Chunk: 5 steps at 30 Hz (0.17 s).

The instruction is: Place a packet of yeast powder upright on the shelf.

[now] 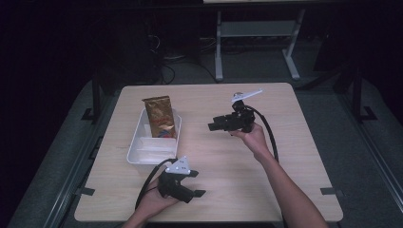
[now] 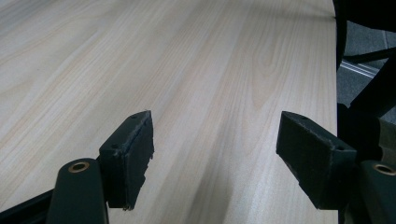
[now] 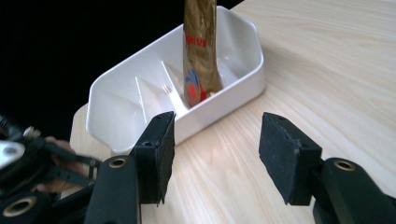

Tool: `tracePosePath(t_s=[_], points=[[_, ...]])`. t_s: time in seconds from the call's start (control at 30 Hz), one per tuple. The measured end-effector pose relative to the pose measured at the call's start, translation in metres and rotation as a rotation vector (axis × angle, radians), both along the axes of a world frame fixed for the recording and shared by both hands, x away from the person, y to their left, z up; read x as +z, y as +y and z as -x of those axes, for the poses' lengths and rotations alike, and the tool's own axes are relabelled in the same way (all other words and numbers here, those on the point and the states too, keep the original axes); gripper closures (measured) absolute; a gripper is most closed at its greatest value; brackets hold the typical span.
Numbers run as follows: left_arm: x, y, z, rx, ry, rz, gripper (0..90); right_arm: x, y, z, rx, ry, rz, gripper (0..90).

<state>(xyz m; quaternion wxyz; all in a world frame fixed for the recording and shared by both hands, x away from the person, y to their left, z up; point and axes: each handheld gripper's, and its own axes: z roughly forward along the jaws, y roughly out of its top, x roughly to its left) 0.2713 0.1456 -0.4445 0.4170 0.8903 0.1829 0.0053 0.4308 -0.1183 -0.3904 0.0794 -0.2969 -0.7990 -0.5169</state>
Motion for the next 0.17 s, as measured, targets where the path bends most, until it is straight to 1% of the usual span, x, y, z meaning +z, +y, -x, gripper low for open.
tracePosePath(t_s=[0.07,0.17], points=[[0.0,0.0,0.0,0.0,0.001,0.003,26.8,-0.002,-0.007,0.005,-0.003,0.004,0.011,42.2],[0.0,0.0,0.0,0.001,0.002,0.007,26.4,-0.008,-0.016,0.015,-0.007,0.017,0.009,40.6]])
